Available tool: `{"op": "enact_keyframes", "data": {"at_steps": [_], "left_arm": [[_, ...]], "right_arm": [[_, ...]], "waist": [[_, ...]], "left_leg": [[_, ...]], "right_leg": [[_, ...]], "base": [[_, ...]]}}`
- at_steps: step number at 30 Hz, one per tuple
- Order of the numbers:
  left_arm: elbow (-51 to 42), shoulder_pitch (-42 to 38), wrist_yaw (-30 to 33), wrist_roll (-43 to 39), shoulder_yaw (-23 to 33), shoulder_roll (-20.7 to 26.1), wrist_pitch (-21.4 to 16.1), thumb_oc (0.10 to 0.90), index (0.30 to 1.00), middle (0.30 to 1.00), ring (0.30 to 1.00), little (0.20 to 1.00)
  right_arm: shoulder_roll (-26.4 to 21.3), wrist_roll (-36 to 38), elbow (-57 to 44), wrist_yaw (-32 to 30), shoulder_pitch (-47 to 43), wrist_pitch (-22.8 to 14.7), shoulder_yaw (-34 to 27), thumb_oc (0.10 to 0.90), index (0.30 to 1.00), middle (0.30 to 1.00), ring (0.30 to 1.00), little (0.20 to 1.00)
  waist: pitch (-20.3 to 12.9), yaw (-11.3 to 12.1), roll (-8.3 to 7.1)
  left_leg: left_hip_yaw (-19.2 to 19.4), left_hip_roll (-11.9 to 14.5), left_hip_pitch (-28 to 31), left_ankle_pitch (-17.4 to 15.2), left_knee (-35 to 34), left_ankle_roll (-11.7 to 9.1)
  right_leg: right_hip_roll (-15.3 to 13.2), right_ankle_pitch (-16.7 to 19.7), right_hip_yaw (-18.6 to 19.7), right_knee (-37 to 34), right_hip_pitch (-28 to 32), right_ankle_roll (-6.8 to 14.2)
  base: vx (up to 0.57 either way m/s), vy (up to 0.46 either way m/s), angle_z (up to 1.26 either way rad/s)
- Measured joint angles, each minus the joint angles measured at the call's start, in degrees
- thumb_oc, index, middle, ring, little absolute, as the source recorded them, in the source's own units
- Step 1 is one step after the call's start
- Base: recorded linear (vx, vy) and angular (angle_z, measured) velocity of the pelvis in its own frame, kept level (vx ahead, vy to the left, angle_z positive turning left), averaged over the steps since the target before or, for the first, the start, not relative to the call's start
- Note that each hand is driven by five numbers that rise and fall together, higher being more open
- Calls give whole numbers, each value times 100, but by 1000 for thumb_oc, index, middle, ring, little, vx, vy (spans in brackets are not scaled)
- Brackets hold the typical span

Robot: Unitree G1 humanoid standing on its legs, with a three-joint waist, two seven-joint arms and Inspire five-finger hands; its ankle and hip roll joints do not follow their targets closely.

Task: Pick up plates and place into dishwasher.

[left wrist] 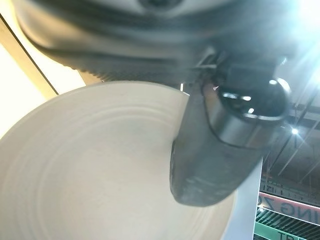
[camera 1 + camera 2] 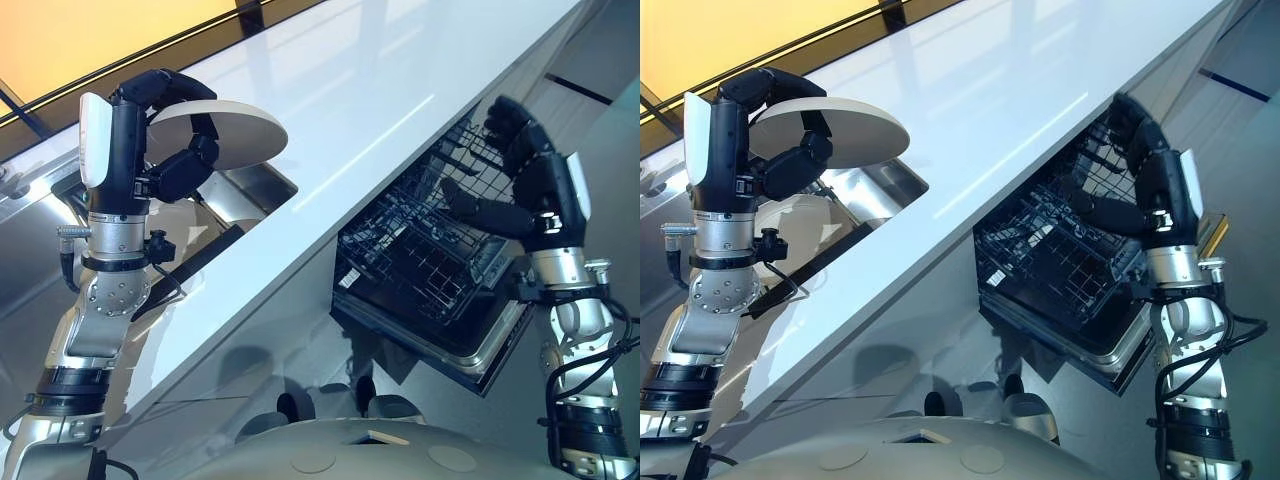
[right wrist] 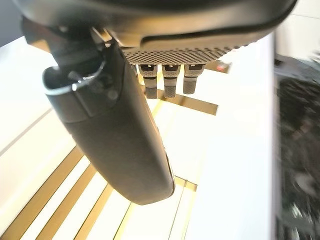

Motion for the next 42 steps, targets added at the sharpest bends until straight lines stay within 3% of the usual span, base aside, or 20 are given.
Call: {"op": "enact_keyframes", "data": {"at_steps": [6, 10, 17, 30, 40, 41, 42], "left_arm": [[48, -80, 33, 56, -47, -97, 243, 100, 300, 300, 300, 200], [121, -257, 34, 56, -100, -236, 313, 100, 300, 300, 300, 200], [178, -714, 102, 54, -666, -373, 315, 100, 300, 300, 300, 200], [258, -1420, 233, 22, -1641, -532, 571, 100, 300, 300, 300, 200], [258, -1442, -14, -256, -2088, -704, 587, 100, 300, 300, 300, 200], [258, -1442, -52, -256, -2122, -704, 587, 100, 300, 300, 300, 200], [258, -1442, -93, -256, -2164, -705, 587, 100, 300, 300, 300, 200]], "right_arm": [[-197, 34, -97, 133, -407, -115, 60, 800, 900, 900, 900, 900], [-215, 275, -325, 588, -827, -101, 476, 800, 900, 900, 900, 900], [-225, 696, -494, 1126, -1488, 367, 1430, 800, 900, 900, 900, 900], [151, 1199, -362, 446, -2175, 1141, 2337, 800, 900, 900, 900, 900], [386, 1513, 343, -23, -2321, 1701, 2912, 800, 900, 900, 900, 900], [444, 1559, 416, -48, -2321, 1740, 2943, 322, 491, 491, 491, 422], [535, 1571, 501, -108, -2320, 1791, 2975, 100, 300, 300, 300, 200]], "waist": [[-6, 1, 53], [-4, 28, 60], [-4, 283, 60], [-3, 339, 57], [0, 423, 49], [1, 434, 49], [2, 444, 47]], "left_leg": [[21, 1, 11, -12, 6, -1], [-12, 1, 9, -12, 23, -2], [-110, -2, 14, -9, 25, -2], [-169, -8, 80, 4, 25, 0], [-212, -8, 98, 19, 25, -2], [-213, -8, 98, 19, 23, -2], [-215, -9, 97, 22, 24, -2]], "right_leg": [[5, 2, 35, 0, 0, 0], [3, 4, 4, 0, 13, 2], [-6, 1, -102, -1, 64, 3], [-13, -1, -171, -1, 166, 5], [-15, -3, -241, -1, 201, 6], [-15, -4, -243, -2, 201, 7], [-15, -3, -247, -2, 202, 7]], "base": [[-6, -7, -2], [5, -12, 4], [10, -18, 8], [26, -10, 2], [37, -6, 2], [52, 4, 1], [0, 0, 0]]}}
